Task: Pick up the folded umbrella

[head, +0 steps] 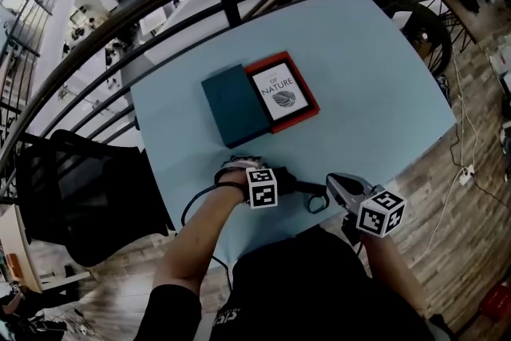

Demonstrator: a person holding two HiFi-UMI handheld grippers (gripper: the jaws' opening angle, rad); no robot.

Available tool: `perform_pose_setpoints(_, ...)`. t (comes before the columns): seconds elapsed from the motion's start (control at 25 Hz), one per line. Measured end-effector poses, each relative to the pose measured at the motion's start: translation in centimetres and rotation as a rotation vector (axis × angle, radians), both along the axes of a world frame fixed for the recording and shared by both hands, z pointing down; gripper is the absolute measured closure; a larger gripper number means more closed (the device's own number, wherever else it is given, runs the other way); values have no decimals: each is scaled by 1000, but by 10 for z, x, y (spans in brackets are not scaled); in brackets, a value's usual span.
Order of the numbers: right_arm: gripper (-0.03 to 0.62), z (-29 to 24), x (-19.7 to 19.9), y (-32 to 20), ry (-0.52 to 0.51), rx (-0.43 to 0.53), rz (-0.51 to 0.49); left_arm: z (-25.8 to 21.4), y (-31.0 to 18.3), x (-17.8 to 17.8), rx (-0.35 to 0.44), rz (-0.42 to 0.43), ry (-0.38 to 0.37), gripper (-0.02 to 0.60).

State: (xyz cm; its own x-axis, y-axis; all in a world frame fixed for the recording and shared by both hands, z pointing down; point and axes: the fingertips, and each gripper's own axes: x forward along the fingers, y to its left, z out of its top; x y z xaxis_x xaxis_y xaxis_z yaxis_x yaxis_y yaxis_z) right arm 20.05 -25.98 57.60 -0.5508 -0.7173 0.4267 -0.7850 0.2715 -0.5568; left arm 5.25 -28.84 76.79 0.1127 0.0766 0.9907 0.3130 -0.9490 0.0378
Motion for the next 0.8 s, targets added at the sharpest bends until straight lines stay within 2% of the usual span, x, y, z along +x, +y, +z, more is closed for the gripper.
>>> perform_pose_setpoints(0.28, 592, 4, -3, 2, -8, -10, -8, 3, 1, 0, -27, 18, -93, 192)
perform_pose_setpoints(0.6, 592, 7, -15, 3, -22, -5, -42, 2, 1, 2, -39, -3, -43, 209)
perform_pose_setpoints(0.8, 592, 2, -14, -2, -19, 7, -41, 1, 1, 0, -35, -8, -54, 240)
